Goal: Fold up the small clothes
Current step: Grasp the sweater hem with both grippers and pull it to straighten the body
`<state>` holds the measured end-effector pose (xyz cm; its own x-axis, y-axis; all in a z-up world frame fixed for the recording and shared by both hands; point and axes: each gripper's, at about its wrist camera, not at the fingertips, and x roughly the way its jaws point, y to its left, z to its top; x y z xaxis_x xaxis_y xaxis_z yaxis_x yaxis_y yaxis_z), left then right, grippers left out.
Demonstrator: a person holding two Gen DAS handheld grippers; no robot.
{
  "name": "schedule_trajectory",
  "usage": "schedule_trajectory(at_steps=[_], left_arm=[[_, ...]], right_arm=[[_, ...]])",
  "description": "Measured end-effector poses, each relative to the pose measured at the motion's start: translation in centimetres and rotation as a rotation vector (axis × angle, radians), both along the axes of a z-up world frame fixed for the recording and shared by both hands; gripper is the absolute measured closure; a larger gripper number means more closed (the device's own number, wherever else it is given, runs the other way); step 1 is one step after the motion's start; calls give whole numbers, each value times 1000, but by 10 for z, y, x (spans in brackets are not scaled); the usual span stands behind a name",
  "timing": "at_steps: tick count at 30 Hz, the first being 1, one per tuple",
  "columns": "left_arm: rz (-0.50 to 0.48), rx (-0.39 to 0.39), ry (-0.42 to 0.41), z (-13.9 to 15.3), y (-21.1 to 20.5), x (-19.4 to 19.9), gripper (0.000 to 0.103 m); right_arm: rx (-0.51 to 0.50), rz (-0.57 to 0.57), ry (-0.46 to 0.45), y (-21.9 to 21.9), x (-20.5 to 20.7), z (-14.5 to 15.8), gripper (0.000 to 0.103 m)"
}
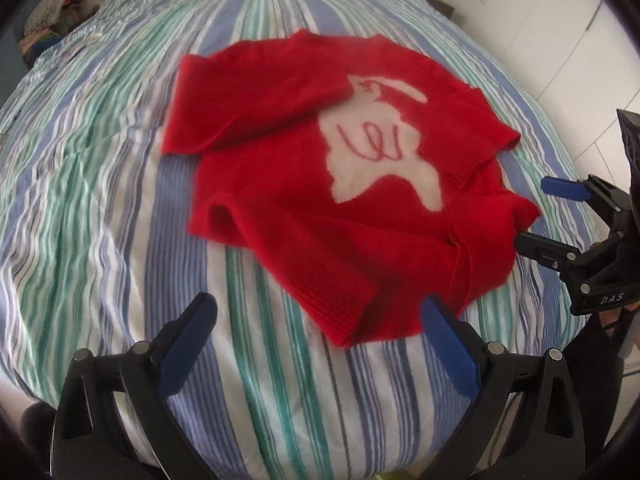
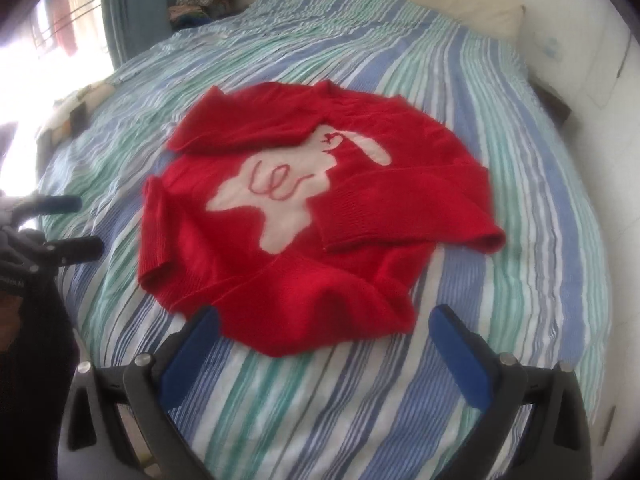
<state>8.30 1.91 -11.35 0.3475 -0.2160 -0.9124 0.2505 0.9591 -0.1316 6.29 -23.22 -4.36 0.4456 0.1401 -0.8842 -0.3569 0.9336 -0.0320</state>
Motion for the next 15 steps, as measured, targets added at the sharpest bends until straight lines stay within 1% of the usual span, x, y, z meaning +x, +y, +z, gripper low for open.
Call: schedule_trajectory(at_steps=[2,3,4,5,6,7,9,11,13,14,15], left_arm=[[-8,42,1,-16,-12,8,19],[-16,49,9,-22,-15,11,46],[-22,48,27,-28,-17,13,83],[-15,43,45,-32,-15,13,97],[0,17,54,-30,-8,10,96],[11,-26,55,-24,1,4,97],[4,-88,58,-7,22,-13,97],[-17,-117,67,9,43,-35,97],[-28,-109,80,18,61,-55,97],[-28,-102,97,16,67,-61,97],[-26,-90,115,12,71,-66,96]], right_arm=[[32,52,82,5,28,-26,1],[70,81,130,7,39,-38,7],[111,108,188,8,47,-49,26],[141,131,254,9,52,-61,42],[146,146,291,10,53,-67,76],[135,160,284,11,48,-67,92],[139,197,240,7,27,-52,92],[162,231,207,-2,-4,-32,93],[158,252,189,-16,-39,-17,92],[133,251,181,-23,-55,-14,92],[108,238,178,-31,-68,-13,89]])
